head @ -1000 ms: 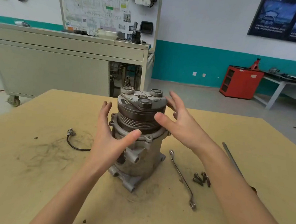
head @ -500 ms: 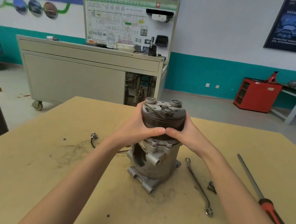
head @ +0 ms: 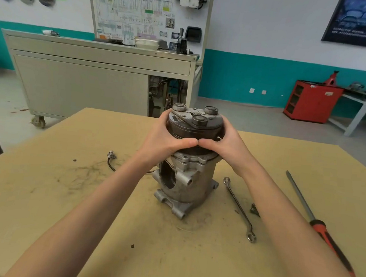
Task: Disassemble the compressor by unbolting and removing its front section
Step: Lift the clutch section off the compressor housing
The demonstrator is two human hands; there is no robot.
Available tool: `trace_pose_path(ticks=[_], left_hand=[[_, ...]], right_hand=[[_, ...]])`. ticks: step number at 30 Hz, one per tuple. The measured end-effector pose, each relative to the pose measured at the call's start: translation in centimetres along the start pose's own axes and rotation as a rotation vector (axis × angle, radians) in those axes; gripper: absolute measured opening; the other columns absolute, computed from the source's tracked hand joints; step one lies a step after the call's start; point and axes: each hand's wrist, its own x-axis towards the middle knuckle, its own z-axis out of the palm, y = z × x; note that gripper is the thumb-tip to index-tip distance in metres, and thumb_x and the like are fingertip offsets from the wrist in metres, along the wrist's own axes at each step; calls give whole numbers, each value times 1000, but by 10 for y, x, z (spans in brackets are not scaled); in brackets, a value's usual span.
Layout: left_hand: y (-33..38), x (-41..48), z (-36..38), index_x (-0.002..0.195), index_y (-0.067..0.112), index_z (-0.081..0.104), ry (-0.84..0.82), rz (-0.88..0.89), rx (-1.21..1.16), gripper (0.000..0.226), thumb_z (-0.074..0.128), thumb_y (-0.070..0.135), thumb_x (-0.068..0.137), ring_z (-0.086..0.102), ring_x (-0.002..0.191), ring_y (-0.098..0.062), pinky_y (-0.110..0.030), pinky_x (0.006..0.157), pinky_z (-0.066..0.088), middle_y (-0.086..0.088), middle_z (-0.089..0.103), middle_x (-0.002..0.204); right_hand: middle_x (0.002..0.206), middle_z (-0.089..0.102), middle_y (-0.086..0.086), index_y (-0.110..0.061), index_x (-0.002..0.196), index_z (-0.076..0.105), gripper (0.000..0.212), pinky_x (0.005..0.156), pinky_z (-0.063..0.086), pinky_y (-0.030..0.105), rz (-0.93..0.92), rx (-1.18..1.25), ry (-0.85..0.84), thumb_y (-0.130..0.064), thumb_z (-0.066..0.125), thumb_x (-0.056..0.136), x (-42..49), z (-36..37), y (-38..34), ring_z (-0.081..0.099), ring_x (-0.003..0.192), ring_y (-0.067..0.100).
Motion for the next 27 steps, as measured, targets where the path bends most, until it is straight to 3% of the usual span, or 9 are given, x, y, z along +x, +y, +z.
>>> trace_pose_path(ticks=[5, 13, 16, 18, 20, 22, 25, 27], left_hand=[[2, -1, 1, 138, 13, 43, -6, 12, -15, 93, 88, 21, 58, 61, 113, -9, -28, 98, 50, -1, 62, 125], [2, -1, 3, 137, 14, 44, -21, 37, -54, 94, 85, 26, 53, 62, 108, -2, -17, 90, 50, 4, 64, 121], [2, 1, -1, 138, 12, 42, -103, 25, -61, 102, 86, 32, 49, 62, 112, -8, -21, 93, 50, -2, 63, 124], [6, 5, -6, 142, 12, 35, -222, 12, -17, 104, 85, 32, 53, 60, 115, -10, -24, 97, 48, -2, 61, 127], [13, 7, -13, 149, 16, 22, -347, 6, 75, 103, 85, 30, 68, 53, 122, -9, -18, 101, 44, 0, 50, 139], [28, 11, -23, 154, 21, 7, -367, 31, 153, 106, 75, 40, 74, 35, 139, -13, -23, 112, 32, -2, 26, 157], [72, 17, -35, 153, 35, 0, -314, 131, 291, 120, 74, 65, 64, 21, 139, -1, -18, 109, 22, 10, 7, 162], [102, 25, -26, 153, 35, 5, -409, 227, 554, 119, 66, 77, 60, 18, 132, 10, -8, 103, 17, 12, 12, 161]], right_hand=[[108, 61, -21, -34, 119, 48, 64, 83, 47, 10, -15, 0, 7, -19, 82, 67, -1, 0, 0, 57, 100, -9], [110, 61, -19, -26, 126, 48, 69, 85, 48, 13, -11, 14, 16, -19, 83, 66, -6, 1, -5, 56, 103, -6], [117, 61, -14, -24, 129, 47, 78, 93, 47, 23, -15, 7, 90, -30, 84, 61, -16, 7, -7, 54, 111, 1], [117, 58, -23, -35, 126, 45, 82, 92, 45, 19, -25, -12, 119, -47, 83, 54, -25, 9, -7, 51, 113, -3], [121, 50, -31, -45, 127, 39, 82, 89, 40, 7, -10, -7, 56, -62, 77, 56, -32, 2, -8, 46, 117, -9], [136, 37, -29, -45, 136, 28, 86, 91, 28, -2, -1, -125, 0, -69, 63, 62, -38, -16, -5, 32, 125, -12], [151, 24, -14, -29, 147, 18, 93, 101, 21, 14, 112, -368, -109, -61, 55, 69, -47, -39, 12, 23, 129, -6], [143, 38, -10, -28, 143, 24, 79, 99, 29, 18, 165, -382, -233, -50, 62, 78, -53, -36, 26, 36, 125, -1]])
